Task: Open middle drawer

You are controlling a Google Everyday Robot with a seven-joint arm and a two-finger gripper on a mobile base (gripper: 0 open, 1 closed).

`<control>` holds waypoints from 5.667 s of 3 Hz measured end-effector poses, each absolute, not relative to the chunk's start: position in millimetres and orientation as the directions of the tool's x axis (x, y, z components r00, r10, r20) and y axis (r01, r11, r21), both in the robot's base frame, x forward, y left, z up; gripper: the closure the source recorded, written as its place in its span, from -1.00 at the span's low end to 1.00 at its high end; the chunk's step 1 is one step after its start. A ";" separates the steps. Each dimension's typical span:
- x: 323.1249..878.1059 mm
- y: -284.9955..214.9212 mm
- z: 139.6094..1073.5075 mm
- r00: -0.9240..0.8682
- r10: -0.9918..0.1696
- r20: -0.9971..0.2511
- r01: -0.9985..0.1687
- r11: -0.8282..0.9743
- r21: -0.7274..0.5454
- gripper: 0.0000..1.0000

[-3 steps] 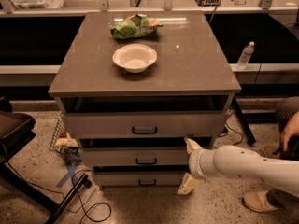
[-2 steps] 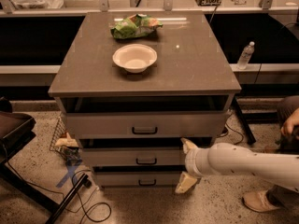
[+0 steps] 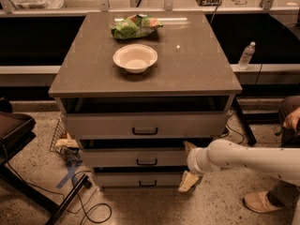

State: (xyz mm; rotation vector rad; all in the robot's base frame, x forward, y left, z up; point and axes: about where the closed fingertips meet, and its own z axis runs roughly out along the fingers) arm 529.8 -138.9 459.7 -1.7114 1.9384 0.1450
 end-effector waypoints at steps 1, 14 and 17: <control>543.0 -145.9 446.3 -0.044 -0.890 -0.453 -0.951 0.176 -0.253 -1.00; 565.4 -130.0 409.9 -0.031 -0.897 -0.441 -0.975 0.124 -0.183 -0.12; 565.1 -129.6 409.6 -0.031 -0.897 -0.442 -0.975 0.124 -0.182 -1.00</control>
Offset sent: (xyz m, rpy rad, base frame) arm 0.0499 -0.0025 -0.0378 -0.0216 0.0508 0.0510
